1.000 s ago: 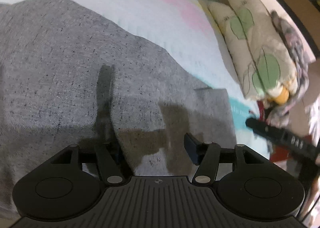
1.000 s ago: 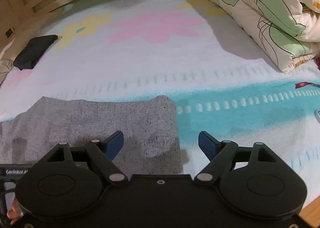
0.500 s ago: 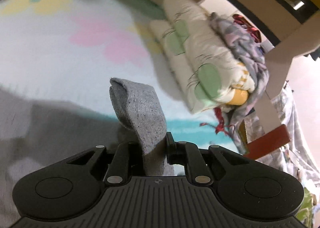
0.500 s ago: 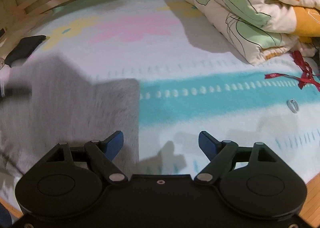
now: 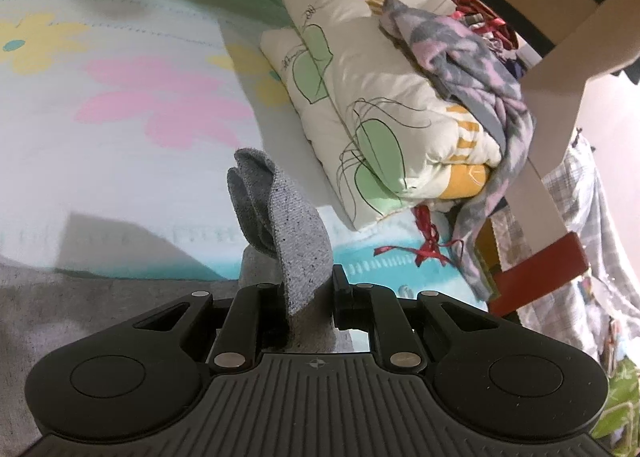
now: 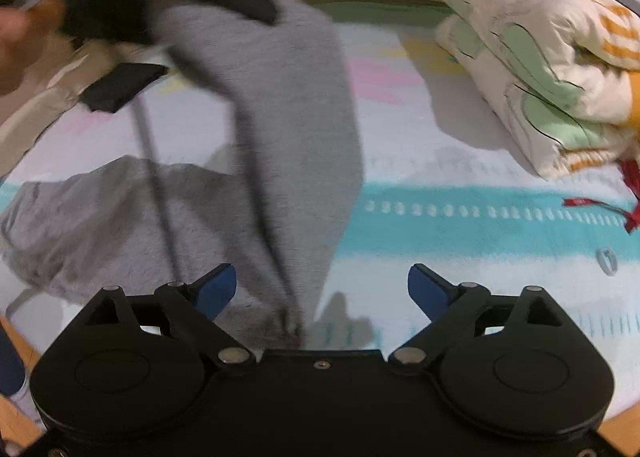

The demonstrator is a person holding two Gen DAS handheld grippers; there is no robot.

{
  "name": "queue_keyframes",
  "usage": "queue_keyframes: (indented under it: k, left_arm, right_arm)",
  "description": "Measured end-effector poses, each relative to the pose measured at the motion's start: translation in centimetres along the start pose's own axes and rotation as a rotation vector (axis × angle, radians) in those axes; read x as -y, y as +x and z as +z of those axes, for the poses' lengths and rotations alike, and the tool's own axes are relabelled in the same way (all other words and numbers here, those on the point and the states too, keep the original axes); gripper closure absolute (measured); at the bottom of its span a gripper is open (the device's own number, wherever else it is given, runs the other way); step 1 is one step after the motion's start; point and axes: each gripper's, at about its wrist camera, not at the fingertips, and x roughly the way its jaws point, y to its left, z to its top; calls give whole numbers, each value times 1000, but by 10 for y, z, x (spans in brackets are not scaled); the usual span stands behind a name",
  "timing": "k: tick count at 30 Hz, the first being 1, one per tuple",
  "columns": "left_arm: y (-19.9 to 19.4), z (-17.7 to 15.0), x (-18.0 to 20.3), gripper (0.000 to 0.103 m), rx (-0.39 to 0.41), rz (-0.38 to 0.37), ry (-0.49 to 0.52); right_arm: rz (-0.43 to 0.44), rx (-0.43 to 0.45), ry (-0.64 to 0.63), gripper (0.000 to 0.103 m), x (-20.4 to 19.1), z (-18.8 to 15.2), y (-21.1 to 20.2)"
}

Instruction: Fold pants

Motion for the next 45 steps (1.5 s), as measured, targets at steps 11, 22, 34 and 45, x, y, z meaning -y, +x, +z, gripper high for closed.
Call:
queue_keyframes:
  k: [11,22,34,45]
  left_arm:
    - [-15,0,10,90,29,-15,42]
    - [-9,-19,-44,88,-10,56,20]
    - [35,-58,-131,62,-73,-14,-217]
    - [83,-75,-161,54,-152,-79,-295]
  right_arm:
    - [-95,-80,42,8,-2,-5,46]
    - [-261,-229,22,15,13,-27,78]
    - [-252,-279,56,14,21,-22,89]
    - [-216,-291,114,14,29,-22,96]
